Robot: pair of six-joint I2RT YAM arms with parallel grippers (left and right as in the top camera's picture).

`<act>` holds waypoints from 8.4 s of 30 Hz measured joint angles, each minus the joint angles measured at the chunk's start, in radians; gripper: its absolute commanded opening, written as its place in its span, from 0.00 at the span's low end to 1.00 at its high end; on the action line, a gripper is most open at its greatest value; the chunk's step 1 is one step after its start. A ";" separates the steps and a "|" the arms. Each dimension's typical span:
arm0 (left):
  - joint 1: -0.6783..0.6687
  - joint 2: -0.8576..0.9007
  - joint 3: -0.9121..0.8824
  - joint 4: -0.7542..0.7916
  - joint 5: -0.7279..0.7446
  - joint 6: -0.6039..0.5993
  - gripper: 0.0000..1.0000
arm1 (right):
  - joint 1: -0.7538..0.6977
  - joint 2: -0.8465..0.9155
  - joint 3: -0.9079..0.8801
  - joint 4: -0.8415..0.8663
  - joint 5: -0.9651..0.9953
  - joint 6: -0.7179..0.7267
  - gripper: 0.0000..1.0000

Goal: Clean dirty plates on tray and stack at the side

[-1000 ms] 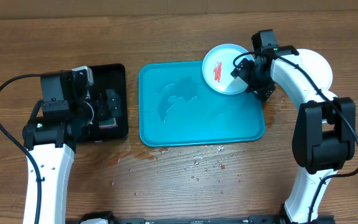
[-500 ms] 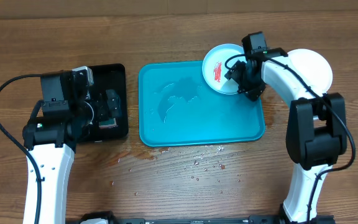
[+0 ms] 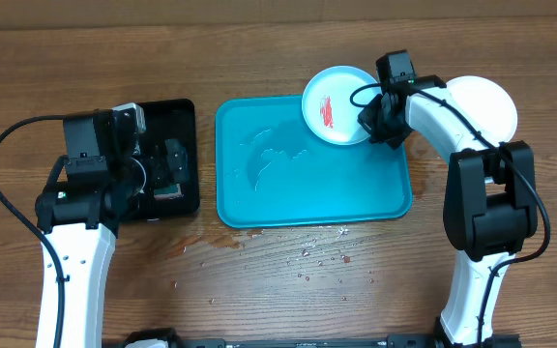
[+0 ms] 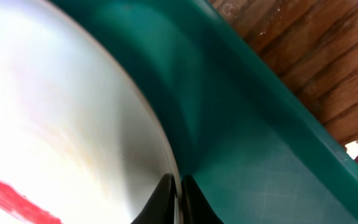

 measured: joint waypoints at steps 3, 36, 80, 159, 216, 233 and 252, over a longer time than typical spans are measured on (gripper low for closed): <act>0.000 0.000 0.000 0.000 0.000 0.000 1.00 | 0.000 0.000 0.003 -0.022 -0.005 -0.009 0.04; 0.000 0.000 0.000 -0.027 0.000 0.000 1.00 | 0.169 -0.021 0.029 -0.290 -0.116 -0.245 0.18; 0.000 0.526 -0.123 0.426 -0.144 -0.011 0.82 | 0.150 -0.419 0.084 -0.415 -0.037 -0.424 0.56; -0.620 0.541 -0.002 0.672 -0.142 -0.422 0.04 | -0.131 -0.419 -0.128 -0.192 -0.030 -0.546 0.95; -0.608 0.797 0.111 0.655 -0.143 -0.581 0.04 | 0.146 -0.150 -0.243 0.076 -0.099 -0.499 0.04; -0.678 0.797 0.126 0.606 -0.268 -0.573 0.04 | 0.151 -0.149 -0.243 0.068 -0.093 -0.374 0.04; -0.563 0.800 0.130 0.580 -0.259 -0.450 0.04 | 0.152 -0.150 -0.243 0.059 -0.097 -0.351 0.04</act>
